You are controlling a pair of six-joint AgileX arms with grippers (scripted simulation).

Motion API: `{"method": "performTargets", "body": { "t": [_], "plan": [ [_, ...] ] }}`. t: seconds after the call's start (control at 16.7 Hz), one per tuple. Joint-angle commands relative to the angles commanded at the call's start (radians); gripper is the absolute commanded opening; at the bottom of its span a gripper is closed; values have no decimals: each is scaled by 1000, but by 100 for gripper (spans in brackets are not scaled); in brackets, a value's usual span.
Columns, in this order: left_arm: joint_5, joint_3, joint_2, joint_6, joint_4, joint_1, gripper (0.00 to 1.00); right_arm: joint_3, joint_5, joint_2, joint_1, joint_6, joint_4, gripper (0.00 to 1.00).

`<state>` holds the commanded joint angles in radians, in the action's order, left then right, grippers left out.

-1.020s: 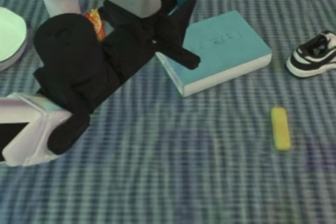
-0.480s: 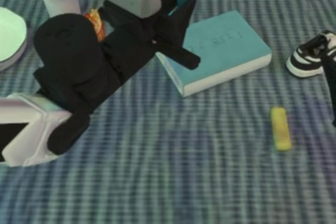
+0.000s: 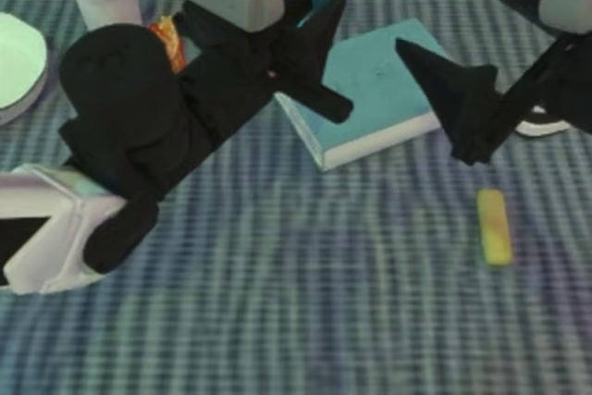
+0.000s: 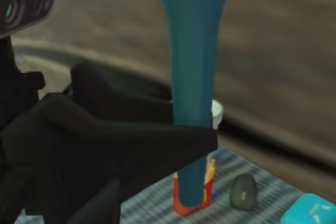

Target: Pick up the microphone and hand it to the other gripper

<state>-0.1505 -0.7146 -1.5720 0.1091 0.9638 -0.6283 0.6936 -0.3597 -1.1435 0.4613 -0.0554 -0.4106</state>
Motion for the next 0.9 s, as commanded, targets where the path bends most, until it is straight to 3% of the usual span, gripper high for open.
{"method": "performTargets", "body": {
  "t": [0.18,0.54,0.9],
  "plan": [
    [0,0,0,0,0,0,0,57,-28,-82,36,-6,-35,100],
    [0,0,0,0,0,0,0,61,-28,-89,36,-6,-37,100],
    [0,0,0,0,0,0,0,237,33,-308,98,-4,-82,100]
  ]
}}
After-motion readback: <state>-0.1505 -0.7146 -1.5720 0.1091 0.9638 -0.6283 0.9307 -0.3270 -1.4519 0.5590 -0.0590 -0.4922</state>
